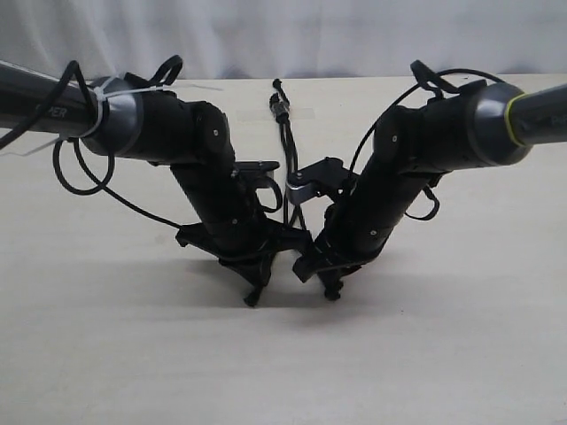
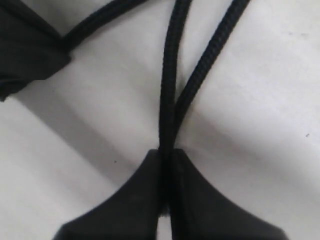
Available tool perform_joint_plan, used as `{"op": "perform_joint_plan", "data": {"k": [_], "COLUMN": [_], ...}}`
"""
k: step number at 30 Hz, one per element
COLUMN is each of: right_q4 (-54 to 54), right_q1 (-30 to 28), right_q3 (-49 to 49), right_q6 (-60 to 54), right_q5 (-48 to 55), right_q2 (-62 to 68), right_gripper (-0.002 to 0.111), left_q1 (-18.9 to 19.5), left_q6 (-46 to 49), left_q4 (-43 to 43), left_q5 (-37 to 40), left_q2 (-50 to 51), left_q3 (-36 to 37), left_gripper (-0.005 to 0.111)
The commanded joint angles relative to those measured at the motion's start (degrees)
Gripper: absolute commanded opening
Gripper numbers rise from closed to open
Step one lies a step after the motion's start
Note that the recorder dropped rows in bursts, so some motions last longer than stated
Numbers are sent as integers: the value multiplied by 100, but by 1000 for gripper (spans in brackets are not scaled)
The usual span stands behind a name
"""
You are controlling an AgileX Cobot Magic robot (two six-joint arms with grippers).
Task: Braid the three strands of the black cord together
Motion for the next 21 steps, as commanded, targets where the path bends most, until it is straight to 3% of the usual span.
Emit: {"op": "perform_joint_plan", "data": {"k": [1,17,21], "right_q4": [-36,780,818], "right_q1": [3,-390,-403], "right_q3": [12,44,44], "right_q6": [5,-292,-242], "right_q5": [253,318,260], "right_q2": [-342,-184,-146], "right_gripper": [4,4,6], "left_q1": [-80,-80,-80], "left_q6": [-47,-47,-47], "left_q4": [-39,-151,-193], "left_q5": [76,28,15], "left_q2": [69,69,69], "left_q3": [27,27,27], "left_gripper": [0,1,17]}}
